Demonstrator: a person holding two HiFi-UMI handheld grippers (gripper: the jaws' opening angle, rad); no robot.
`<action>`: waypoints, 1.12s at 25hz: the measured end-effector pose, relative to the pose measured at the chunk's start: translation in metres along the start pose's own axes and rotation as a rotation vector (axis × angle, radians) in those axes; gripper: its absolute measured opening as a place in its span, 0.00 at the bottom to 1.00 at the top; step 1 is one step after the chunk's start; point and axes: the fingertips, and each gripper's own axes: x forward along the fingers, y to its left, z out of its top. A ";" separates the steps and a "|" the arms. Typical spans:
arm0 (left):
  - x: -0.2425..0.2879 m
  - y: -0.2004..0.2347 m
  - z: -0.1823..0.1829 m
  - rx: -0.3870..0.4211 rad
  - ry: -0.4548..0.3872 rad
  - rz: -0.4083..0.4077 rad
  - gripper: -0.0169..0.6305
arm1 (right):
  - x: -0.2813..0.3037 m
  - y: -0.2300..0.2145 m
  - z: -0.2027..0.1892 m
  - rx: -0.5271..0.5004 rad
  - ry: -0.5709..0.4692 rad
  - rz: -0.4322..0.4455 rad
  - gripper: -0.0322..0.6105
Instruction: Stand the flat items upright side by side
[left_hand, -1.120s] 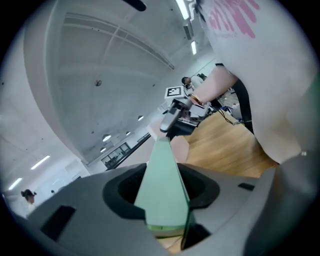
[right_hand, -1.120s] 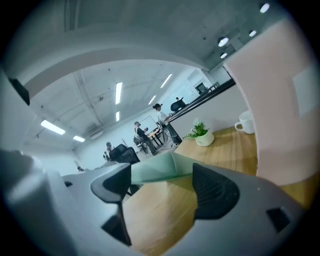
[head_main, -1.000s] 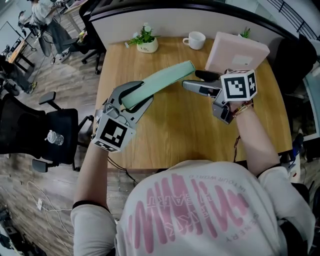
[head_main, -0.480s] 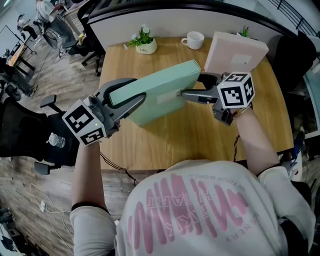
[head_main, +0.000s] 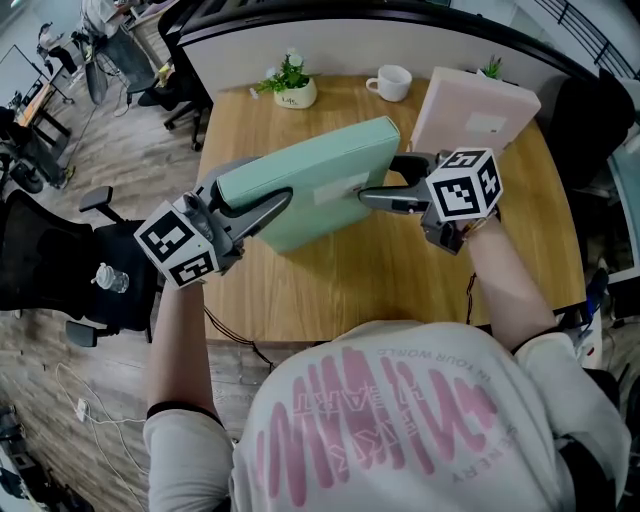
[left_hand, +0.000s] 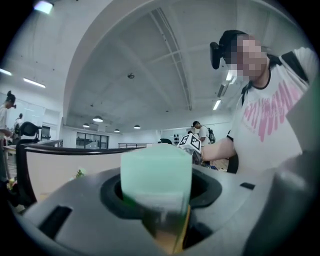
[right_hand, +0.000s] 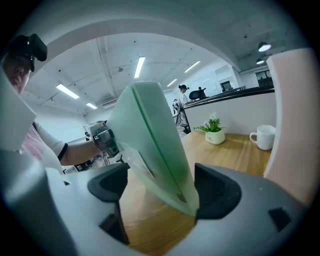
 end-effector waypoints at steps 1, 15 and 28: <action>-0.001 -0.001 -0.006 -0.010 0.004 0.002 0.36 | 0.001 0.000 0.000 0.000 0.001 0.000 0.70; -0.013 0.004 -0.078 -0.129 0.015 0.076 0.44 | 0.022 -0.010 -0.017 0.005 0.061 0.009 0.70; -0.014 0.019 -0.112 -0.164 0.083 0.251 0.42 | 0.029 -0.029 -0.030 0.045 -0.027 -0.183 0.50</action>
